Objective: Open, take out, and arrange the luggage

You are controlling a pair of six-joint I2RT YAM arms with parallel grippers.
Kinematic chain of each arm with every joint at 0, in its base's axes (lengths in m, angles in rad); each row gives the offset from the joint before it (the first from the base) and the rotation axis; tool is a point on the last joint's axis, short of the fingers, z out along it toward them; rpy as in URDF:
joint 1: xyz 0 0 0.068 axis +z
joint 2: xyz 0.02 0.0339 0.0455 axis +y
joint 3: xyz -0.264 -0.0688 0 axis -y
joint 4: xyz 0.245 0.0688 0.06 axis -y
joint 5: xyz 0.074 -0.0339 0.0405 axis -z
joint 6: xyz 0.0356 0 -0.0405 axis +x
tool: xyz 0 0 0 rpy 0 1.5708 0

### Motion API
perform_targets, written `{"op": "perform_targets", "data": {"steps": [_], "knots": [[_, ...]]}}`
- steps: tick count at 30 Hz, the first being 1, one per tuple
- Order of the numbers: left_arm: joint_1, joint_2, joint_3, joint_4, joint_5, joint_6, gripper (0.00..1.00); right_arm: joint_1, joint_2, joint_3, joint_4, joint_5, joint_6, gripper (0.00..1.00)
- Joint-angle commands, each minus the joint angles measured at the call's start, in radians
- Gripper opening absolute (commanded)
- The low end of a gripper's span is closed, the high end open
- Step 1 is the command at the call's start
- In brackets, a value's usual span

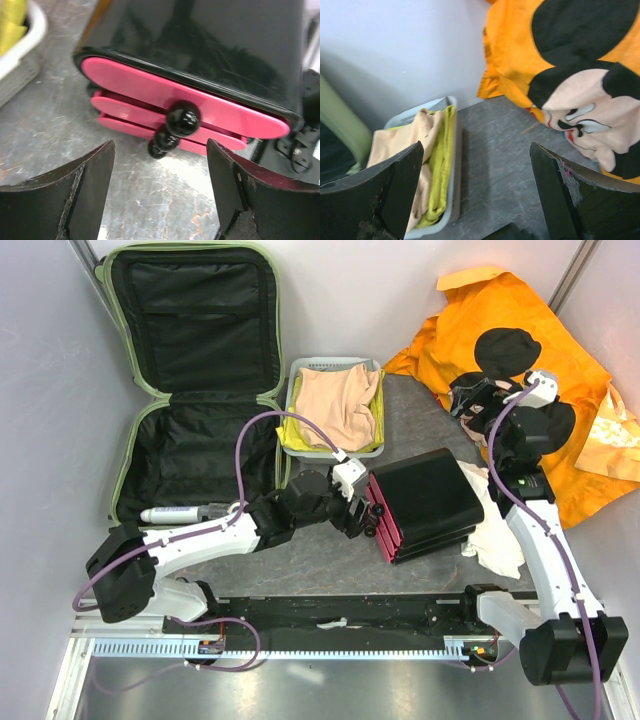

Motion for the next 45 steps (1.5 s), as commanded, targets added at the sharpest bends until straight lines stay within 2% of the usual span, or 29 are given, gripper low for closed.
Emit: {"op": "perform_targets", "data": {"steps": [1,5,11,20,21,22,27,28,30,31,33,45], "knots": [[-0.001,-0.004,0.015,0.070,0.115,-0.020,0.81,-0.001,-0.049,0.024,-0.013,-0.122,0.036,0.95],[-0.004,0.058,0.057,0.022,0.120,-0.006,0.80,0.000,-0.060,0.027,0.002,-0.160,0.063,0.95],[-0.010,0.079,0.089,0.013,0.034,0.012,0.80,0.000,-0.054,0.004,0.062,-0.216,0.100,0.95],[-0.012,0.169,0.172,-0.033,0.046,0.065,0.75,0.000,-0.031,-0.024,0.086,-0.206,0.099,0.94],[-0.010,0.173,0.175,-0.034,0.048,0.071,0.72,0.000,-0.031,-0.029,0.096,-0.208,0.108,0.94],[-0.010,0.173,0.178,-0.033,0.049,0.074,0.64,0.000,-0.028,-0.033,0.105,-0.209,0.111,0.94],[-0.012,0.170,0.187,-0.053,0.028,0.088,0.50,-0.001,-0.005,-0.038,0.128,-0.214,0.114,0.94],[-0.012,0.167,0.184,-0.056,0.026,0.086,0.42,0.000,-0.002,-0.038,0.129,-0.217,0.117,0.94],[-0.010,0.150,0.161,-0.060,0.008,0.083,0.36,-0.001,0.009,-0.039,0.136,-0.223,0.117,0.93],[-0.012,0.144,0.152,-0.062,0.000,0.080,0.28,-0.001,0.011,-0.041,0.139,-0.225,0.119,0.93],[-0.010,0.130,0.123,-0.070,-0.021,0.071,0.20,0.000,0.015,-0.044,0.146,-0.225,0.119,0.93],[-0.012,-0.047,-0.018,-0.136,-0.113,0.003,0.17,0.000,0.034,-0.048,0.160,-0.219,0.123,0.94]]}}
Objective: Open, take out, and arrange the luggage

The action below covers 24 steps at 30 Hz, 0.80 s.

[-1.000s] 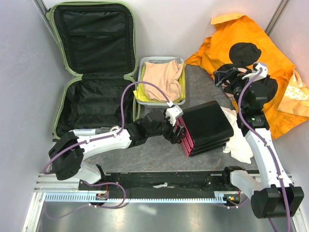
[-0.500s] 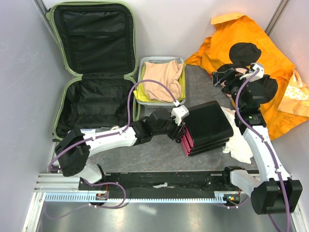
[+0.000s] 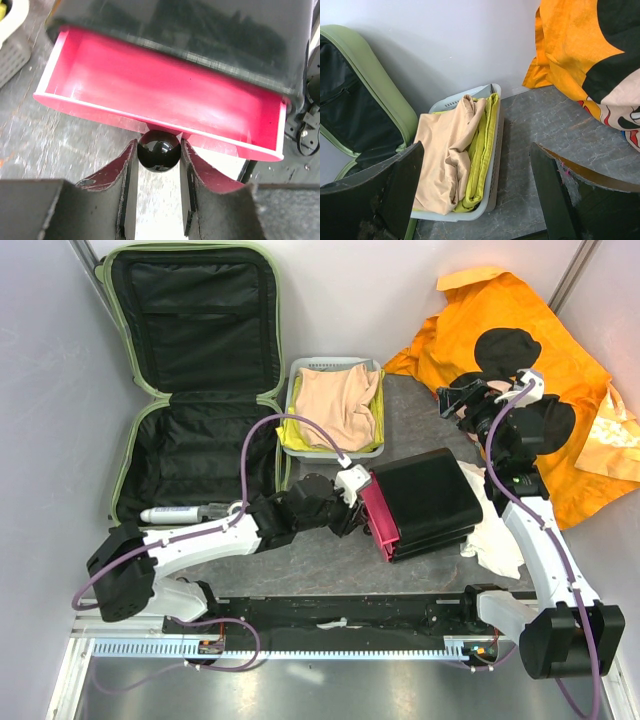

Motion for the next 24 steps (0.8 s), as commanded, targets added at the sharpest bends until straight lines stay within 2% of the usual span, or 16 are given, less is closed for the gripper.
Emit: {"op": "perform_targets", "data": {"steps": [1,13,16,18,20,21,24], "knots": [[0.006,-0.070,-0.048,-0.057,-0.109,-0.036,0.17,0.000,0.010,-0.011,0.057,-0.010,0.013,0.94],[0.008,-0.120,-0.108,-0.105,-0.140,-0.076,0.17,0.000,0.010,-0.017,0.054,-0.007,0.018,0.94],[0.008,-0.149,-0.119,-0.103,-0.155,-0.084,0.20,0.000,0.012,-0.017,0.057,-0.011,0.023,0.94],[0.006,-0.154,-0.119,-0.105,-0.158,-0.087,0.27,0.000,0.012,-0.018,0.055,-0.011,0.023,0.94],[0.006,-0.151,-0.114,-0.109,-0.151,-0.086,0.46,0.000,0.012,-0.018,0.057,-0.010,0.023,0.94],[0.008,-0.151,-0.111,-0.114,-0.151,-0.086,0.63,0.000,0.010,-0.017,0.055,-0.010,0.021,0.94],[0.008,-0.175,-0.106,-0.141,-0.177,-0.102,0.83,0.000,0.004,-0.018,0.049,-0.010,0.020,0.95]]}}
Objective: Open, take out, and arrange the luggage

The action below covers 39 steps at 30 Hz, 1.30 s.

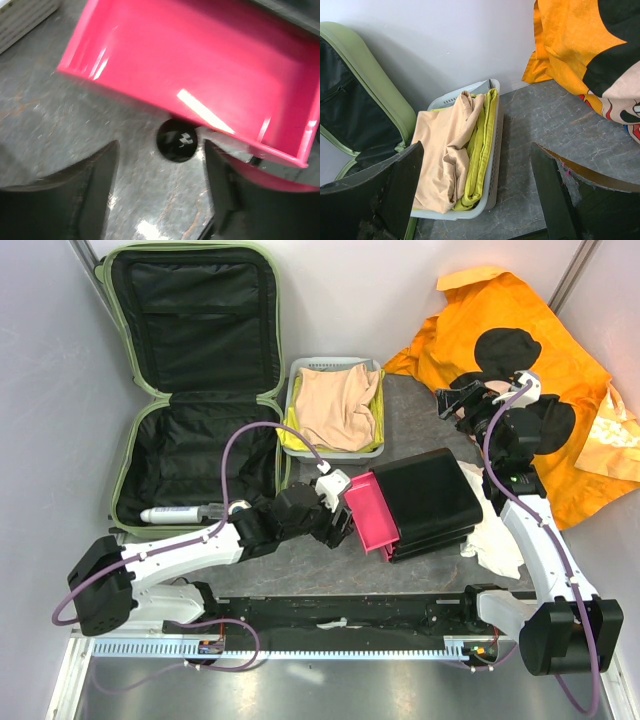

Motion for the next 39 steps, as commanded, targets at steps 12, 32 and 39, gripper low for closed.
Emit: {"op": "perform_targets", "data": {"steps": [12,32,39], "knots": [[0.063,-0.311,-0.030,-0.103,-0.068,-0.117,0.99,-0.001,-0.010,-0.011,0.034,0.020,-0.001,0.95],[0.836,-0.078,0.272,-0.394,0.160,-0.175,0.99,-0.001,-0.034,-0.002,0.007,0.041,-0.013,0.98],[0.861,-0.072,0.172,-0.520,0.056,-0.206,0.99,0.000,0.004,0.015,-0.003,0.037,-0.019,0.98]]}}
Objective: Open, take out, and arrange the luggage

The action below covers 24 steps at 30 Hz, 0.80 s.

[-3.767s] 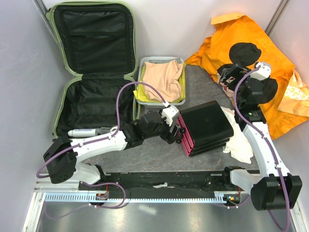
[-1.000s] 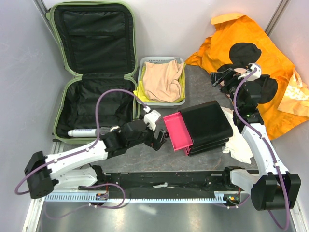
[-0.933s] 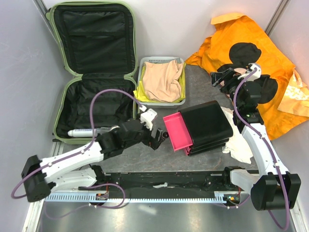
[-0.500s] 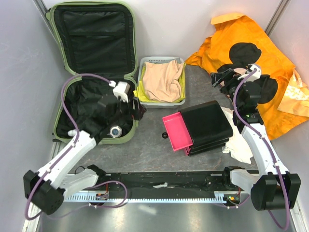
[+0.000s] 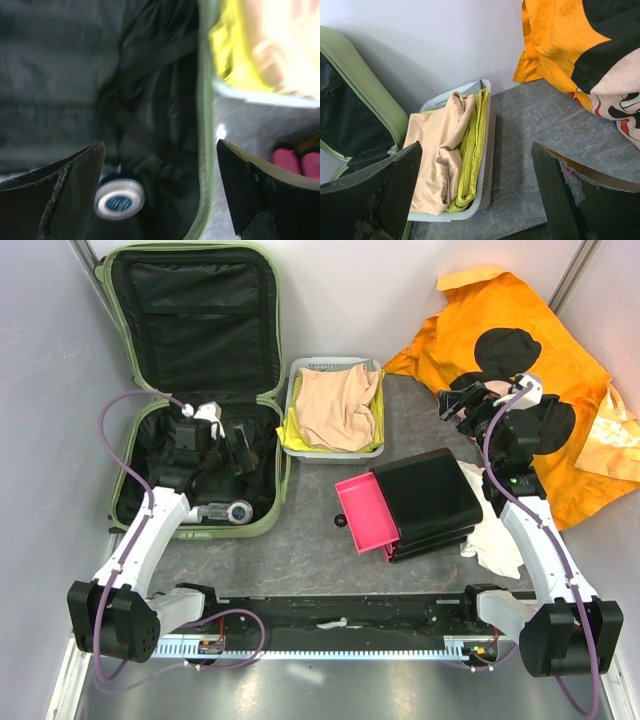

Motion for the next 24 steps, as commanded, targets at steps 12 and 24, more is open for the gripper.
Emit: {"op": "perform_targets", "data": {"steps": [12,24], "knots": [[0.006,0.062,-0.117,-0.193,-0.068,-0.014,0.99,-0.001,0.048,0.028,0.027,-0.020,-0.011,0.98],[0.008,0.184,-0.156,-0.262,-0.134,-0.053,0.99,-0.001,0.068,0.020,0.058,-0.032,0.002,0.98]]}}
